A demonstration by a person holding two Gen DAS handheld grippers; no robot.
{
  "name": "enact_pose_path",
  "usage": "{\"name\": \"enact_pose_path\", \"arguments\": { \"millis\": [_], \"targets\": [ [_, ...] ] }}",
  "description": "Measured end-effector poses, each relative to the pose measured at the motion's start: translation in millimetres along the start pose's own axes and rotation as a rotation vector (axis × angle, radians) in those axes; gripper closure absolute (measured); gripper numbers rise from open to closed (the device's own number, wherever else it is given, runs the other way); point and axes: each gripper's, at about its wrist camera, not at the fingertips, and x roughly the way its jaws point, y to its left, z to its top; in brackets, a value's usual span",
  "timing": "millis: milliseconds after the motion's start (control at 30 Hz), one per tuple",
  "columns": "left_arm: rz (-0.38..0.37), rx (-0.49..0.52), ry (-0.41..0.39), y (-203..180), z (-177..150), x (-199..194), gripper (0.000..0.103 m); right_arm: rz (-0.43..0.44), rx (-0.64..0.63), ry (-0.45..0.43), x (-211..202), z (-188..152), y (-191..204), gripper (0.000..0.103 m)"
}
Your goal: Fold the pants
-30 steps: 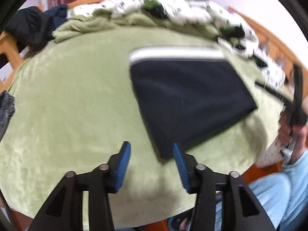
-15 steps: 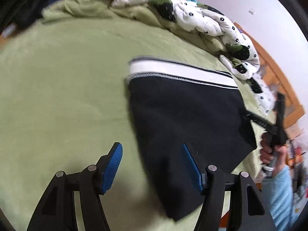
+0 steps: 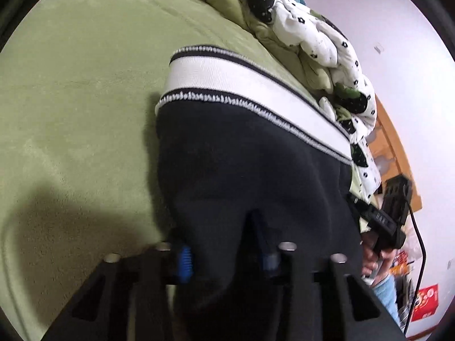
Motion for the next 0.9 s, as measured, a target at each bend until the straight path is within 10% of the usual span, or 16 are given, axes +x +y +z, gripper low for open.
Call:
{"name": "enact_pose_path", "arguments": {
  "millis": [167, 300, 733, 900],
  "targets": [
    [0.029, 0.04, -0.071, -22.6, 2.0, -31.1, 0.091, 0.055, 0.026, 0.072, -4.0, -0.7, 5.5, 0.054],
    [-0.036, 0.048, -0.077, -22.8, 5.7, -68.9, 0.091, 0.081, 0.089, 0.005, -36.3, -2.7, 21.7, 0.087],
    [0.241, -0.134, -0.102, 132.8, -7.4, -206.6, 0.084, 0.392, -0.025, 0.057, 2.3, -45.5, 212.0, 0.088],
    [0.374, -0.12, -0.127, 150.8, -26.8, -196.2, 0.062, 0.257, -0.131, 0.013, 35.1, -64.6, 217.8, 0.082]
  ]
}}
